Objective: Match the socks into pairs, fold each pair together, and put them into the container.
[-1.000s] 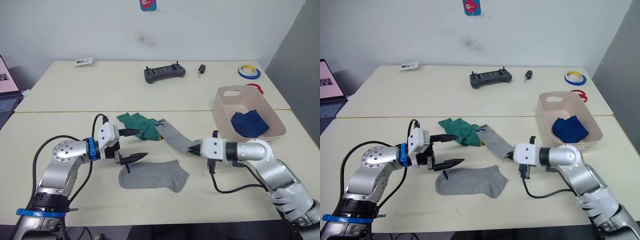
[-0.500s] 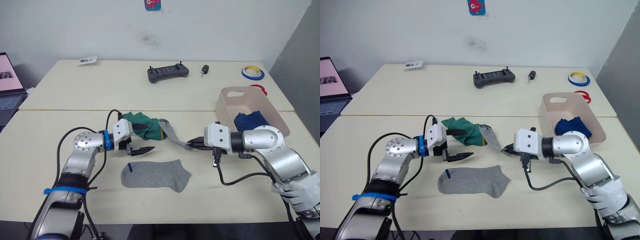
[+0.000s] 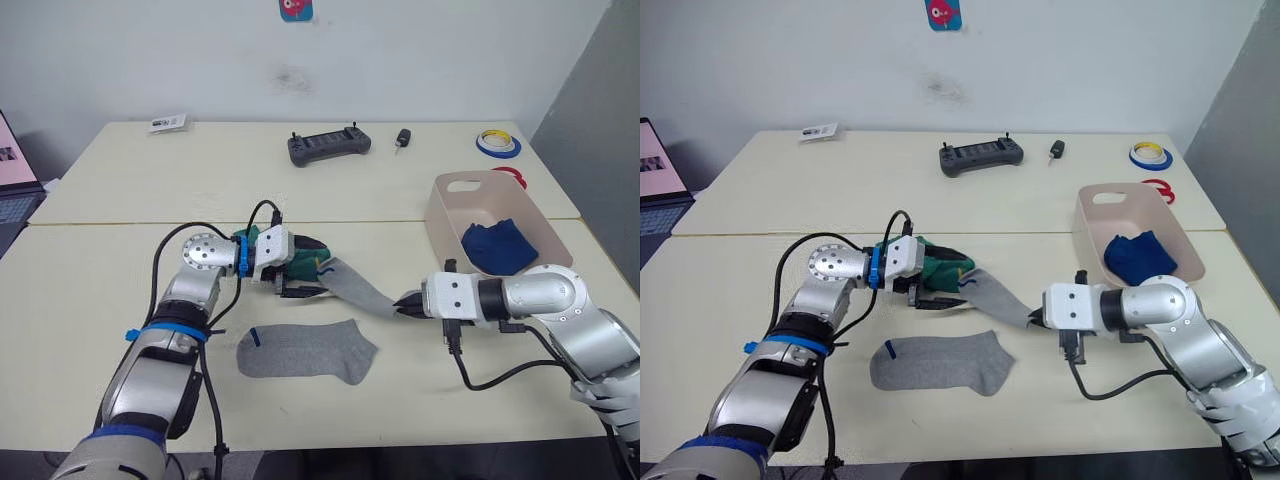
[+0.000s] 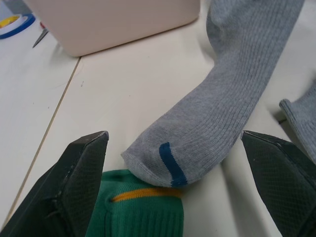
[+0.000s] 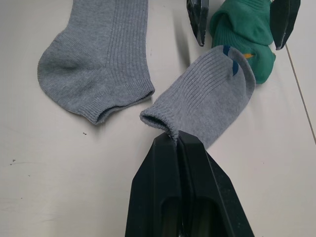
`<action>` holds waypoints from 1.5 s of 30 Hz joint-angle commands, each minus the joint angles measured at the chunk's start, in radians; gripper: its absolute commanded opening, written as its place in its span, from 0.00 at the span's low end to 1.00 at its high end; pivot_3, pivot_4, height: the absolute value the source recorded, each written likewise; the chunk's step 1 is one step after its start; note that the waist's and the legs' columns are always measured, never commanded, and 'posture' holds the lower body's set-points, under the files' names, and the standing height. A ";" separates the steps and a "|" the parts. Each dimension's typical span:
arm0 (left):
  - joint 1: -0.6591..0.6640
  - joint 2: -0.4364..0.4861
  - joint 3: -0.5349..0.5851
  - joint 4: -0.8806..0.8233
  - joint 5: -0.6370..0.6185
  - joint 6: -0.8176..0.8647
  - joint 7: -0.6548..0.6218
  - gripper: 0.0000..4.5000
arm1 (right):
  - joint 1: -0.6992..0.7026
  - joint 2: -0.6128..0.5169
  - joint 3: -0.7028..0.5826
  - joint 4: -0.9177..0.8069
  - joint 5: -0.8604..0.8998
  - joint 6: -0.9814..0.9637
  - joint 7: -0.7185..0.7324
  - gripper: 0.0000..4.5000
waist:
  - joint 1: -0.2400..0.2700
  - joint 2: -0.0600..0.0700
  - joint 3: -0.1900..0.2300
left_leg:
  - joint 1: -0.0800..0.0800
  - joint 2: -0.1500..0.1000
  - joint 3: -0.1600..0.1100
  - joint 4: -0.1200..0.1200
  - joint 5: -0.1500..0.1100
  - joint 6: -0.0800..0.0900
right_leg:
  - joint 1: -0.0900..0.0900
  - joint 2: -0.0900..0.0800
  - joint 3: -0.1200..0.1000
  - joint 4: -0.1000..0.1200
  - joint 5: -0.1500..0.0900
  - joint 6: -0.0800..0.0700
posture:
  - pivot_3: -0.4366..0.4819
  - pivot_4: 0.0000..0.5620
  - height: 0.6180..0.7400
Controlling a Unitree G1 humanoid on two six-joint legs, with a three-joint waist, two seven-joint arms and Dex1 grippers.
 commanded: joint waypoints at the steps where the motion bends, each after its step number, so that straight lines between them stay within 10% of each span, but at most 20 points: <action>1: -0.040 0.007 -0.014 0.042 0.028 -0.098 -0.032 1.00 | 0.006 -0.017 -0.032 -0.043 0.021 0.008 0.009 0.00 | 0.000 0.000 0.000 | 0.000 0.000 0.000 0.000 0.000 0.000 | 0.000 0.000 0.000 0.000 0.000 0.000 | 0.48 0.27 1.00; 18: -0.156 -0.031 -0.088 0.288 0.227 -0.452 0.074 1.00 | 0.001 -0.018 -0.028 -0.051 0.029 0.027 0.006 0.00 | 0.001 -0.001 0.000 | 0.000 0.000 0.000 0.000 0.000 0.000 | 0.000 0.000 0.000 0.000 0.000 0.000 | 0.48 0.27 1.00; 34: -0.187 -0.033 -0.097 0.328 0.253 -0.528 0.099 0.00 | 0.011 -0.018 -0.041 -0.049 0.032 0.024 -0.006 0.00 | 0.001 -0.001 0.000 | 0.000 0.000 0.000 0.000 0.001 -0.001 | 0.000 0.000 0.000 0.000 0.000 0.000 | 0.48 0.27 1.00; 40: -0.167 0.017 -0.035 0.195 0.066 -0.360 -0.125 0.00 | -0.001 0.001 -0.075 -0.045 0.061 0.043 -0.029 0.00 | -0.001 -0.001 0.000 | 0.000 0.000 0.000 0.000 0.001 -0.002 | 0.000 0.000 0.000 0.001 0.000 0.000 | 0.48 0.27 1.00; 45: -0.056 0.234 -0.088 -0.226 -0.176 0.156 -0.195 0.00 | -0.006 0.057 -0.133 -0.110 0.194 0.188 -0.070 0.00 | -0.010 -0.001 0.000 | 0.000 0.002 0.000 0.000 0.001 -0.002 | 0.000 0.001 0.001 0.001 0.000 0.000 | 0.48 0.27 1.00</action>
